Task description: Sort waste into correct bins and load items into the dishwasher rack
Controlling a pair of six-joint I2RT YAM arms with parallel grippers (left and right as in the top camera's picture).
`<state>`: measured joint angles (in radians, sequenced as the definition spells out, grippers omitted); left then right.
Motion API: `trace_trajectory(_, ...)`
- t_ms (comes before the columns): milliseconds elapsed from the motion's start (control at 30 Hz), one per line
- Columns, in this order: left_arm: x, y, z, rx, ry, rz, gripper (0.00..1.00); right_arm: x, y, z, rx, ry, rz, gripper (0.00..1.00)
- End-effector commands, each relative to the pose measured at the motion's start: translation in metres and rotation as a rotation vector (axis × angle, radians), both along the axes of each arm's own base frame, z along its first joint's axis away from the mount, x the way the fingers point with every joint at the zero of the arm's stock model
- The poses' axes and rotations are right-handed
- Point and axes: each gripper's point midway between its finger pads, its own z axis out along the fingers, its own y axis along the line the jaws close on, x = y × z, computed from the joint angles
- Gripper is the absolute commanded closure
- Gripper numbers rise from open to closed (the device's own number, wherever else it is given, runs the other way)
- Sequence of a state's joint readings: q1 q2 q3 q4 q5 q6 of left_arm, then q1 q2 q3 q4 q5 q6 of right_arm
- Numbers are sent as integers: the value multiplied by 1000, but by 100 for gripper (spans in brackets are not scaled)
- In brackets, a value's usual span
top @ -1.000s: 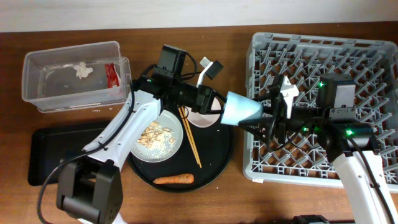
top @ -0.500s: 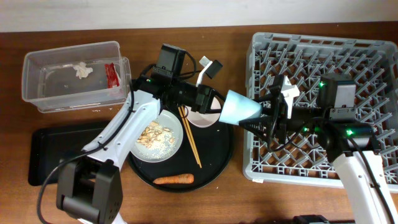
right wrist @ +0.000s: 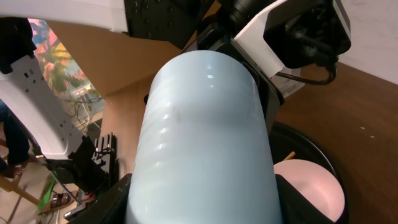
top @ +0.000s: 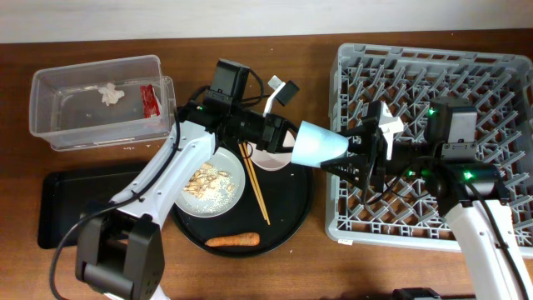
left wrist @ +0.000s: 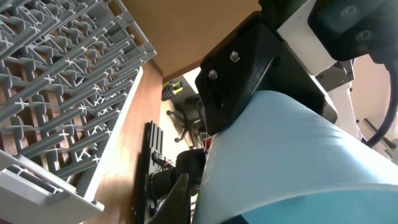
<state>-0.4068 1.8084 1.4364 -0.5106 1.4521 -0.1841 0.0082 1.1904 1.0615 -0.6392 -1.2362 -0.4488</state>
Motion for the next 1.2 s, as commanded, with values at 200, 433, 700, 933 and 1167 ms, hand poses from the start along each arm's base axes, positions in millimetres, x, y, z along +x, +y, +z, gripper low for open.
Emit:
trace_trajectory(200,41,1,-42,259,-113,229,87,-8,3,-2,-7,31,17,65)
trace_trajectory(433,73,80,-134,908,-128,554,51,19,-28,-50,-250,185,-264,75)
trace_trajectory(700,71,216,-152,1411,-88,769,49,40,-118,-84,-519,484,-893,81)
trace_trajectory(933,64,252,-153,1506,-29,807,49,23,-248,-46,-452,633,-1385,81)
trace_trajectory(1167,64,253,-146,1496,-43,822,50,-25,-351,-119,-398,1105,-1675,81)
